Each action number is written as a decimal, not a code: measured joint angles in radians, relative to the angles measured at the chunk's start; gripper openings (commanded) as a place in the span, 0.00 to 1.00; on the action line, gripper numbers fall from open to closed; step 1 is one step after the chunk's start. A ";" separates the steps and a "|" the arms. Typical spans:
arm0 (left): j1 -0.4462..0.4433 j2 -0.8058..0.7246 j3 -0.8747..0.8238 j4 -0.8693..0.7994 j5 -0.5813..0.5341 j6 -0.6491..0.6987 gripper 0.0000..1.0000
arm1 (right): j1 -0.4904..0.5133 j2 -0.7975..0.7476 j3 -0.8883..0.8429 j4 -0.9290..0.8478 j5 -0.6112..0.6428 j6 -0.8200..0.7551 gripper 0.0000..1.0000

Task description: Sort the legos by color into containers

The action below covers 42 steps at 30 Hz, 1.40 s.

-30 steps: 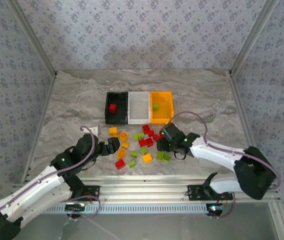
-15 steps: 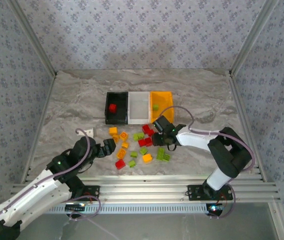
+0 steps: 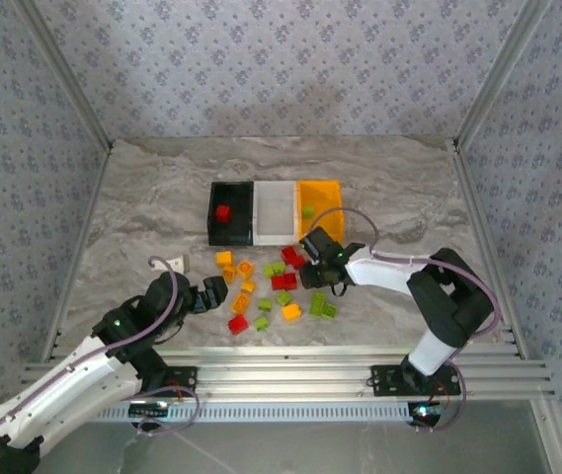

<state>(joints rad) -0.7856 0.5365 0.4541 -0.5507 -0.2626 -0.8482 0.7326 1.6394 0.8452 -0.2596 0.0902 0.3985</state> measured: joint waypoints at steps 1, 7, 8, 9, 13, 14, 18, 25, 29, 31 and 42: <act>0.000 0.000 0.000 0.000 0.000 -0.001 0.99 | 0.001 0.000 0.000 -0.001 0.003 -0.003 0.40; 0.000 0.000 -0.005 0.000 0.000 -0.010 1.00 | 0.015 -0.008 -0.008 0.012 0.018 -0.012 0.30; 0.000 0.000 -0.006 0.000 0.000 -0.010 0.99 | 0.021 -0.016 -0.016 0.018 0.018 -0.012 0.29; 0.000 0.002 -0.006 0.000 0.000 -0.010 1.00 | 0.025 -0.027 -0.024 0.019 0.018 -0.011 0.28; 0.000 0.005 -0.006 0.000 0.000 -0.010 1.00 | 0.042 -0.103 -0.064 0.015 0.019 -0.003 0.25; 0.000 0.008 -0.006 0.000 0.000 -0.010 0.99 | 0.047 -0.132 -0.076 0.010 0.019 0.001 0.25; 0.000 0.011 -0.006 -0.001 0.000 -0.010 0.99 | 0.060 -0.251 -0.109 -0.028 0.019 0.011 0.24; 0.000 0.001 -0.006 -0.038 -0.031 -0.024 0.99 | 0.079 -0.405 -0.063 -0.121 -0.024 0.008 0.23; 0.006 -0.017 -0.006 -0.071 -0.048 -0.034 1.00 | 0.095 -0.293 0.113 -0.126 -0.074 -0.009 0.23; 0.007 -0.027 -0.006 -0.079 -0.048 -0.034 0.99 | 0.102 -0.194 0.223 -0.106 -0.097 -0.023 0.23; 0.007 -0.039 -0.006 -0.104 -0.014 -0.027 0.99 | 0.103 0.456 0.922 -0.109 -0.185 -0.074 0.27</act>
<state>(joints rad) -0.7788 0.4973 0.4477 -0.6548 -0.2764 -0.8753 0.8356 2.0956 1.7672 -0.3687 -0.0944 0.3241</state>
